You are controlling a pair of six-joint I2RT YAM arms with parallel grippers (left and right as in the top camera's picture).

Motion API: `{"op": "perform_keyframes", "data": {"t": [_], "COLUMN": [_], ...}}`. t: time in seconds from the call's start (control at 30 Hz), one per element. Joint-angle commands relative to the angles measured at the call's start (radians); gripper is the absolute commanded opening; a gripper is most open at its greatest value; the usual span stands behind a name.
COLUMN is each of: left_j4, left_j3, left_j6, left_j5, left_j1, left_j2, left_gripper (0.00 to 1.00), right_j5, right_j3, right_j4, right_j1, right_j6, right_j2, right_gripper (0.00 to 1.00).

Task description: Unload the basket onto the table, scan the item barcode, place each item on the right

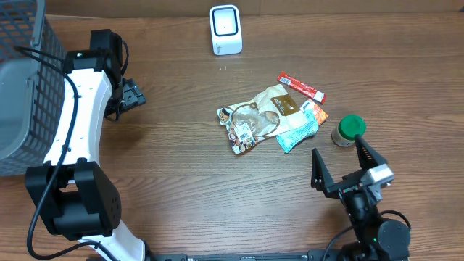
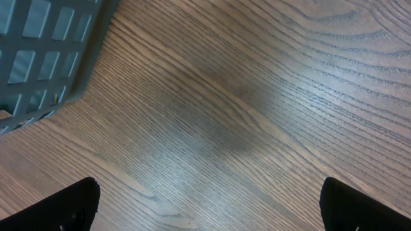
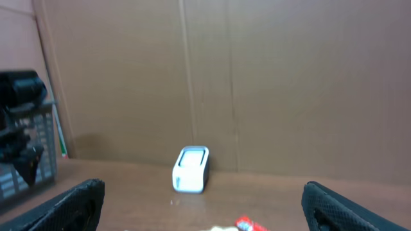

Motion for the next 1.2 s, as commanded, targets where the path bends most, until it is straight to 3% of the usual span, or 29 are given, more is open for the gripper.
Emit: {"op": "perform_keyframes", "data": {"t": [0.0,0.3,1.17], "left_j4": [0.001,0.001,0.001], "left_j3": [0.015,0.015,0.015], "left_j6": [0.0,0.0,0.001], "left_j5": [-0.011,-0.01,-0.01], "left_j1": [-0.009,-0.009,-0.009], "left_j2": [-0.008,-0.008,-0.008], "left_gripper": [1.0,1.0,1.0], "right_j5": [-0.002,-0.002,-0.001], "right_j3": [-0.044,-0.044,-0.043], "right_j4": [-0.008,-0.212,-0.214], "right_j1": [-0.004,-0.003,-0.004], "right_j6": [0.005,0.005,0.005], "right_j2": [-0.011,-0.012,-0.012], "right_gripper": [1.0,1.0,1.0]}}
